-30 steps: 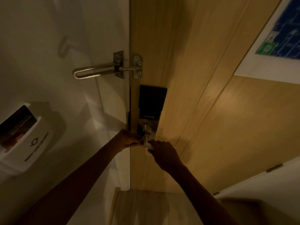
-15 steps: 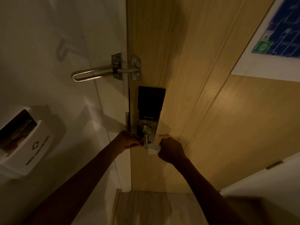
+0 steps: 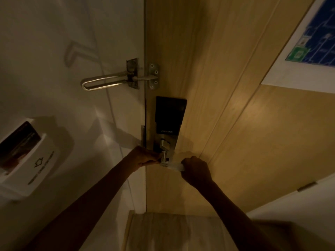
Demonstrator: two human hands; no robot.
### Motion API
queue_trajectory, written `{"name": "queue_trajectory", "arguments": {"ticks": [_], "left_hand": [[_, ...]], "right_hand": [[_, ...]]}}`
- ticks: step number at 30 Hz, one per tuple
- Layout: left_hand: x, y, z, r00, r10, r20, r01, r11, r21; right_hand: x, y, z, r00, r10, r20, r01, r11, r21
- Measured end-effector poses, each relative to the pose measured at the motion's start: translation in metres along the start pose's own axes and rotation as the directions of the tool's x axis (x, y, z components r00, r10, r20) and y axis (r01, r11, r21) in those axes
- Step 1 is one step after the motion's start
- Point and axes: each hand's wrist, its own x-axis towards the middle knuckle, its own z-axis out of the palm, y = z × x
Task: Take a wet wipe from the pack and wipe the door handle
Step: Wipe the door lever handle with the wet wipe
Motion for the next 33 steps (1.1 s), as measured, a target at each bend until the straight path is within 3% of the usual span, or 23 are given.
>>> {"name": "queue_trajectory", "arguments": {"ticks": [8, 14, 19, 27, 33], "left_hand": [[0.005, -0.004, -0.001, 0.996, 0.001, -0.091, 0.008, 0.996, 0.094], [0.005, -0.003, -0.003, 0.998, -0.024, -0.057, 0.025, 1.000, 0.015], [0.003, -0.003, 0.001, 0.996, 0.010, -0.090, -0.002, 0.996, 0.086], [0.007, -0.007, -0.004, 1.000, 0.015, -0.028, -0.015, 1.000, 0.008], [0.007, -0.004, -0.003, 0.996, -0.003, -0.094, 0.017, 0.989, 0.146]], "right_hand": [[0.012, -0.043, 0.014, 1.000, 0.002, -0.026, 0.001, 0.993, 0.121], [0.001, -0.002, 0.011, 1.000, 0.023, 0.015, -0.023, 0.999, -0.029], [0.012, -0.042, 0.018, 1.000, 0.019, -0.019, -0.018, 0.999, 0.037], [0.004, -0.011, 0.008, 1.000, -0.004, 0.013, 0.005, 1.000, -0.029], [0.012, -0.039, 0.011, 0.999, -0.047, 0.014, 0.046, 0.998, 0.040]]}}
